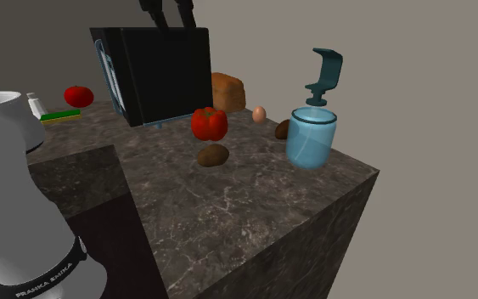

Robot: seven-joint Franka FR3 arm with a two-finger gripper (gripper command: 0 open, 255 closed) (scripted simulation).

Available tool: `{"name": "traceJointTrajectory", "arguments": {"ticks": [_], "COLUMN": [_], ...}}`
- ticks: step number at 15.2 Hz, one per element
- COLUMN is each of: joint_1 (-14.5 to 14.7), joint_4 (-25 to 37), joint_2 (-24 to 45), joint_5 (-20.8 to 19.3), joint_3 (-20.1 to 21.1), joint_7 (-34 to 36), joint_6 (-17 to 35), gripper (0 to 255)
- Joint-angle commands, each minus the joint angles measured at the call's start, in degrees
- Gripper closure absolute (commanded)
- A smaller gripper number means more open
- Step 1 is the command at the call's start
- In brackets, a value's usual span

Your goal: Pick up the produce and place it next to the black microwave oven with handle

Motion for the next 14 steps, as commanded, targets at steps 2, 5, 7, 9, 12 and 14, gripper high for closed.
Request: {"name": "traceJointTrajectory", "arguments": {"ticks": [2,5,7,9,12,14], "joint_1": [0.1,0.3,0.4,0.5,0.6,0.6], "joint_4": [-1.9,-7.3,-10.7,-13.8,-18.1,-20.6], "joint_2": [0.0,0.3,0.8,1.7,3.8,5.7], "joint_5": [0.0,0.1,0.2,0.2,0.2,0.2], "joint_3": [0.1,0.4,0.6,0.9,1.3,1.6], "joint_7": [0.1,0.5,0.7,1.0,1.4,1.7], "joint_6": [1.7,6.7,10.2,13.9,19.6,23.5], "gripper": [0,0,0,0,0,0]}}
